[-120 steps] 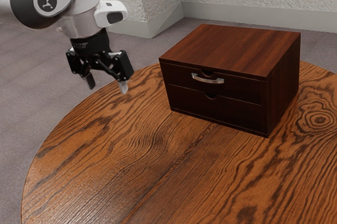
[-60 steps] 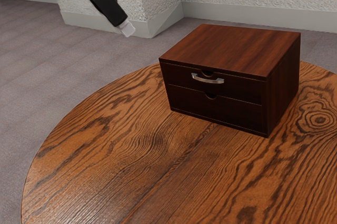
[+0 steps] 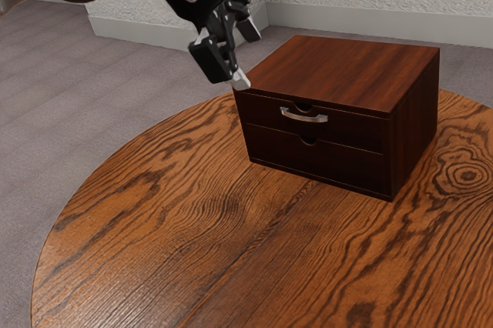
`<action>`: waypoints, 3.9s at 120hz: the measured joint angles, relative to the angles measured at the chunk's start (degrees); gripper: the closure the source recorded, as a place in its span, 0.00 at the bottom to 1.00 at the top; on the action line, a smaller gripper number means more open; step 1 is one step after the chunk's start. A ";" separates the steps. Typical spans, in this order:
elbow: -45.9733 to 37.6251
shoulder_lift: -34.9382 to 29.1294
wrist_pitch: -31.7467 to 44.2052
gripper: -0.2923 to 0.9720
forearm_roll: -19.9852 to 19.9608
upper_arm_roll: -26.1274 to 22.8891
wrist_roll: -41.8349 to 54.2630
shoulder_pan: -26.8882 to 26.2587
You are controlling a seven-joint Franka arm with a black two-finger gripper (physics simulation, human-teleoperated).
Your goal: Pull the drawer handle with one arm to open the drawer
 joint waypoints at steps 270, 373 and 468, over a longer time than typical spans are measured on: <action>-7.21 19.23 31.64 0.64 -6.05 6.40 30.02 2.23; -11.81 16.52 31.73 0.76 -6.08 6.42 29.73 2.16; -29.15 3.68 34.92 0.77 -5.78 6.30 29.42 1.83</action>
